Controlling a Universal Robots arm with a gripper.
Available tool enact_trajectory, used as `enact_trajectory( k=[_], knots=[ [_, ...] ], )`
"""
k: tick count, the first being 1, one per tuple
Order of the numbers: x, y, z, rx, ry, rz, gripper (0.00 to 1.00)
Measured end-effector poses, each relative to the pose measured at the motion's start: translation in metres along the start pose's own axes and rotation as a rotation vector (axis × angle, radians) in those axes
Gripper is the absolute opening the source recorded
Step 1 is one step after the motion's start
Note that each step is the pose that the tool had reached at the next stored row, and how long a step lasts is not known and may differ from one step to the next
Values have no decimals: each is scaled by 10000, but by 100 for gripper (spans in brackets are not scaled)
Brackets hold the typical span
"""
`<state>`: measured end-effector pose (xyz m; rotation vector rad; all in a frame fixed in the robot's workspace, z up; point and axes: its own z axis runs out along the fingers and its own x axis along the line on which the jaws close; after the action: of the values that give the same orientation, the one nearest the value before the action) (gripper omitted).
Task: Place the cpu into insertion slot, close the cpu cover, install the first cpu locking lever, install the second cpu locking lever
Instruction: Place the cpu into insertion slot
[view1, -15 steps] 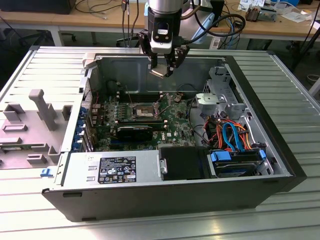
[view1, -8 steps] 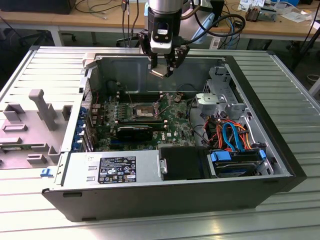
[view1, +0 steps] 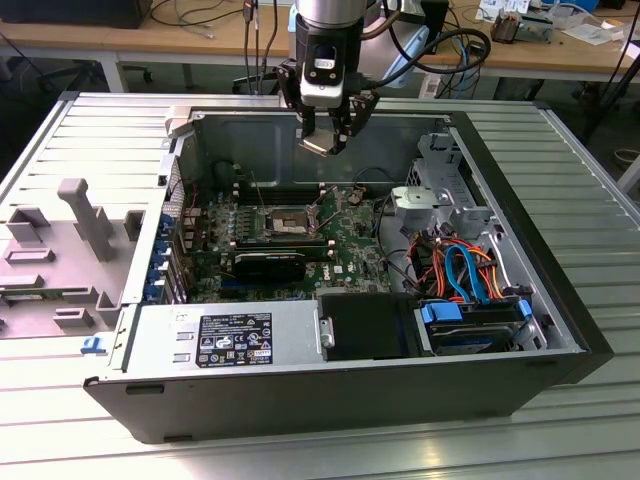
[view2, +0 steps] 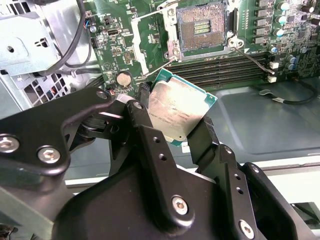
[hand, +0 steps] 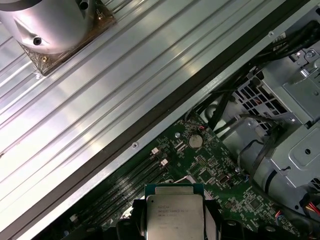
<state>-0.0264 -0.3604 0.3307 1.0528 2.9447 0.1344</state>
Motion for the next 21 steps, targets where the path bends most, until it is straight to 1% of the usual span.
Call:
enact_trajectory(
  k=[21],
  knots=[
    [0, 0, 3, -3, -16, 195, 55]
  ],
)
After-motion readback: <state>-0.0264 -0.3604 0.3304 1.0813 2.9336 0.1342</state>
